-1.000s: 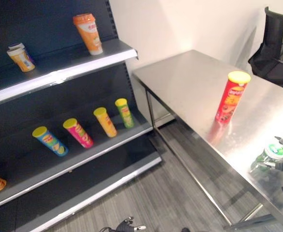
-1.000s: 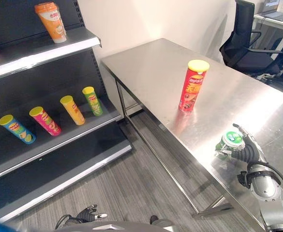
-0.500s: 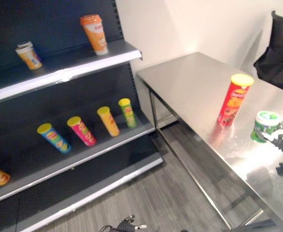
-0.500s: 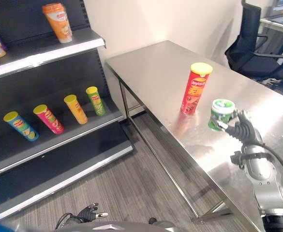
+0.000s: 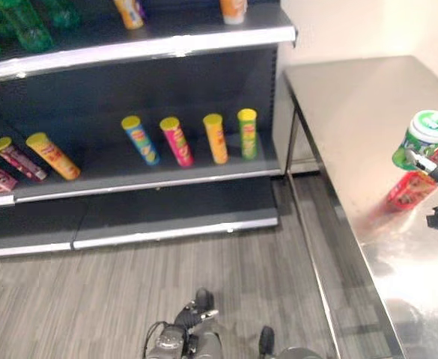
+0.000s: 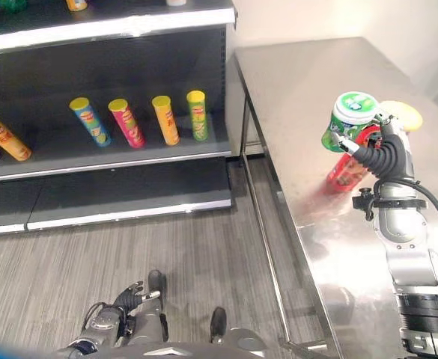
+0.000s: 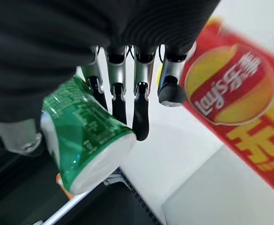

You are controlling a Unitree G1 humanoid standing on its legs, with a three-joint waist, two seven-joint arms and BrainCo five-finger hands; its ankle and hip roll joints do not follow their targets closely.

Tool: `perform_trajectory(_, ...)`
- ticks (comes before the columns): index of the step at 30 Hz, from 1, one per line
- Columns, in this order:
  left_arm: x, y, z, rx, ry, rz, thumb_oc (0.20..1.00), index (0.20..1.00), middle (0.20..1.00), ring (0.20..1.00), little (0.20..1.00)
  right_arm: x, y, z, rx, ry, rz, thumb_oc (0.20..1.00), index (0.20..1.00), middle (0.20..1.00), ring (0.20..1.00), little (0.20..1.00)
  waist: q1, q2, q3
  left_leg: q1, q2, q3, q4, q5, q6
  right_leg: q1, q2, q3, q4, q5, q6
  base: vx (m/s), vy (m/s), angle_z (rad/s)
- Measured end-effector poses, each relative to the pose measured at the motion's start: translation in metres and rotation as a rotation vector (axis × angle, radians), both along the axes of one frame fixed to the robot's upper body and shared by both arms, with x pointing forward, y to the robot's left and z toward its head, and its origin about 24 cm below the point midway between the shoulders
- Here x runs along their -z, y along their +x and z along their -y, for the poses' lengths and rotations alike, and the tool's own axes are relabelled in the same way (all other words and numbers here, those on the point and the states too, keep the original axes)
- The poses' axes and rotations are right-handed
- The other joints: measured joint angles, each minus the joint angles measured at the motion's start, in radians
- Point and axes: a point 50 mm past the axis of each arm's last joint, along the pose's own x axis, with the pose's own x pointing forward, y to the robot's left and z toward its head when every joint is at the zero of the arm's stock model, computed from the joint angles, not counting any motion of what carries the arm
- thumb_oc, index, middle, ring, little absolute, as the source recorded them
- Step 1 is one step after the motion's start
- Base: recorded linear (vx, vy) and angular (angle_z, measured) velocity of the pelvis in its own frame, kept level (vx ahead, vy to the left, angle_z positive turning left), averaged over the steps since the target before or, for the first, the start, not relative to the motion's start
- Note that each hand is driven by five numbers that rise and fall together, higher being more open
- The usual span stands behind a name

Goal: Put the goods on the table back onto the shelves and tidy them up.

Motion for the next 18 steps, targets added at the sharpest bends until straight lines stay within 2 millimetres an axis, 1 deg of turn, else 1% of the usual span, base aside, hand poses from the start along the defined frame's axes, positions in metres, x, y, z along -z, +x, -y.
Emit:
perform_trajectory(2,0.001,-0.003,-0.003,-0.02,0.007,-0.004,1.0,1.0,1.0,1.0,1.0,-0.001,0.0,0.0,0.001,-0.007,0.001,0.2,0.2,0.2,0.2,0.2,0.009,-0.001,-0.005,0.024,-0.026,-0.026,0.005,0.0,0.0,0.019,0.008,0.007,0.006,0.003,-0.021,0.31,0.295,-0.15)
perform_trajectory(3,0.001,-0.006,-0.005,-0.02,0.013,-0.009,1.0,1.0,1.0,1.0,1.0,-0.004,0.002,-0.001,0.001,-0.006,0.01,0.2,0.2,0.2,0.2,0.2,0.012,0.0,-0.01,0.035,-0.034,-0.025,0.006,0.0,0.0,0.04,0.014,0.01,-0.01,-0.002,-0.016,0.26,0.248,-0.15)
perform_trajectory(4,0.002,-0.009,-0.007,-0.024,0.017,-0.017,1.0,1.0,1.0,1.0,1.0,-0.007,0.005,-0.003,-0.006,-0.003,0.024,0.2,0.2,0.2,0.2,0.2,0.009,0.0,-0.017,0.045,-0.041,-0.025,0.001,0.001,0.001,0.049,0.015,0.013,-0.009,-0.011,-0.02,0.27,0.266,-0.28)
perform_trajectory(5,0.004,-0.014,-0.01,-0.031,0.026,-0.042,1.0,1.0,1.0,1.0,1.0,-0.012,0.011,-0.01,-0.03,-0.003,0.042,0.2,0.2,0.2,0.2,0.2,0.008,-0.003,-0.041,0.056,-0.062,-0.023,0.0,0.01,0.014,0.055,0.015,0.032,-0.01,-0.02,-0.017,0.32,0.352,-0.37)
perform_trajectory(6,0.004,-0.014,-0.014,-0.033,0.04,-0.055,1.0,1.0,1.0,1.0,1.0,-0.018,0.016,-0.02,-0.067,-0.01,0.065,0.2,0.2,0.2,0.2,0.2,0.01,-0.014,-0.055,0.08,-0.108,-0.007,0.0,0.03,0.04,0.08,-0.003,0.05,-0.01,-0.029,-0.003,0.29,0.345,-0.34)
perform_trajectory(7,0.004,-0.014,-0.015,-0.03,0.044,-0.056,1.0,1.0,1.0,1.0,1.0,-0.019,0.017,-0.022,-0.075,-0.013,0.067,0.2,0.2,0.2,0.2,0.2,0.011,-0.023,-0.065,0.081,-0.133,0.005,0.0,0.044,0.059,0.086,-0.018,0.054,-0.01,-0.033,0.003,0.28,0.352,-0.19)
perform_trajectory(8,0.004,-0.014,-0.014,-0.013,0.05,-0.057,1.0,1.0,1.0,1.0,1.0,-0.02,0.017,-0.022,-0.076,-0.017,0.067,0.2,0.2,0.2,0.2,0.2,0.011,-0.031,-0.073,0.084,-0.156,0.019,0.0,0.051,0.095,0.097,-0.031,0.057,-0.01,-0.041,0.015,0.19,0.254,-0.01)
perform_trajectory(9,0.004,-0.015,-0.01,0.033,0.059,-0.065,1.0,1.0,1.0,1.0,1.0,-0.023,0.017,-0.02,-0.069,-0.038,0.066,0.2,0.2,0.2,0.2,0.2,0.01,-0.013,-0.084,0.096,-0.166,0.028,0.0,0.042,0.161,0.11,-0.033,0.062,0.008,-0.05,0.029,0.18,0.256,0.05)
perform_trajectory(10,0.006,-0.017,-0.006,0.064,0.059,-0.077,1.0,1.0,1.0,1.0,1.0,-0.025,0.017,-0.019,-0.064,-0.053,0.065,0.2,0.2,0.2,0.2,0.2,0.007,0.006,-0.097,0.109,-0.165,0.028,0.0,0.001,0.212,0.117,-0.032,0.067,0.032,-0.067,0.054,0.14,0.252,0.16)
perform_trajectory(11,0.007,-0.02,-0.005,0.091,0.063,-0.086,1.0,1.0,1.0,1.0,1.0,-0.025,0.016,-0.018,-0.06,-0.055,0.065,0.2,0.2,0.2,0.2,0.2,0.001,0.011,-0.107,0.134,-0.182,0.021,0.002,-0.036,0.238,0.108,-0.049,0.069,0.108,-0.103,0.083,0.13,0.246,0.19)
perform_trajectory(12,0.006,-0.018,-0.002,0.108,0.063,-0.079,1.0,1.0,1.0,1.0,1.0,-0.026,0.016,-0.018,-0.057,-0.066,0.066,0.2,0.2,0.2,0.2,0.2,0.001,0.014,-0.11,0.15,-0.195,0.017,0.006,-0.052,0.26,0.066,-0.067,0.073,0.224,-0.14,0.101,0.1,0.267,0.33)
perform_trajectory(13,0.005,-0.015,-0.002,0.12,0.065,-0.07,1.0,1.0,1.0,1.0,1.0,-0.028,0.016,-0.017,-0.055,-0.08,0.068,0.2,0.2,0.2,0.2,0.2,-0.004,0.014,-0.111,0.171,-0.219,0.001,0.007,-0.071,0.275,0.0,-0.098,0.076,0.409,-0.182,0.114,0.08,0.239,0.41)
perform_trajectory(14,0.005,-0.014,-0.003,0.129,0.071,-0.066,1.0,1.0,1.0,1.0,1.0,-0.03,0.017,-0.019,-0.061,-0.088,0.072,0.2,0.2,0.2,0.2,0.2,-0.016,0.007,-0.116,0.184,-0.245,-0.009,0.007,-0.083,0.286,-0.075,-0.139,0.081,0.59,-0.203,0.135,0.03,0.161,0.45)
perform_trajectory(15,0.004,-0.013,-0.006,0.14,0.082,-0.066,1.0,1.0,1.0,1.0,1.0,-0.032,0.018,-0.023,-0.077,-0.092,0.079,0.2,0.2,0.2,0.2,0.2,-0.018,-0.003,-0.122,0.192,-0.271,-0.011,0.007,-0.091,0.297,-0.144,-0.181,0.087,0.732,-0.207,0.141,0.01,0.067,0.35)
perform_trajectory(16,0.004,-0.014,-0.007,0.142,0.088,-0.07,1.0,1.0,1.0,1.0,1.0,-0.033,0.02,-0.027,-0.094,-0.096,0.082,0.2,0.2,0.2,0.2,0.2,-0.019,-0.011,-0.126,0.199,-0.293,-0.002,0.007,-0.097,0.305,-0.182,-0.218,0.087,0.809,-0.213,0.143,0.16,0.145,0.29)
perform_trajectory(17,0.003,-0.013,-0.01,0.143,0.095,-0.064,1.0,1.0,1.0,1.0,1.0,-0.03,0.02,-0.03,-0.108,-0.1,0.074,0.2,0.2,0.2,0.2,0.2,-0.018,-0.012,-0.129,0.208,-0.312,-0.003,0.007,-0.097,0.306,-0.201,-0.254,0.099,0.82,-0.213,0.15,0.18,0.131,0.24)
perform_trajectory(18,0.003,-0.015,-0.013,0.147,0.107,-0.069,1.0,1.0,1.0,1.0,1.0,-0.028,0.021,-0.032,-0.116,-0.108,0.059,0.2,0.2,0.2,0.2,0.2,-0.01,0.0,-0.127,0.216,-0.318,-0.043,0.014,-0.127,0.34,-0.229,-0.255,0.119,0.803,-0.222,0.143,0.28,0.151,0.08)
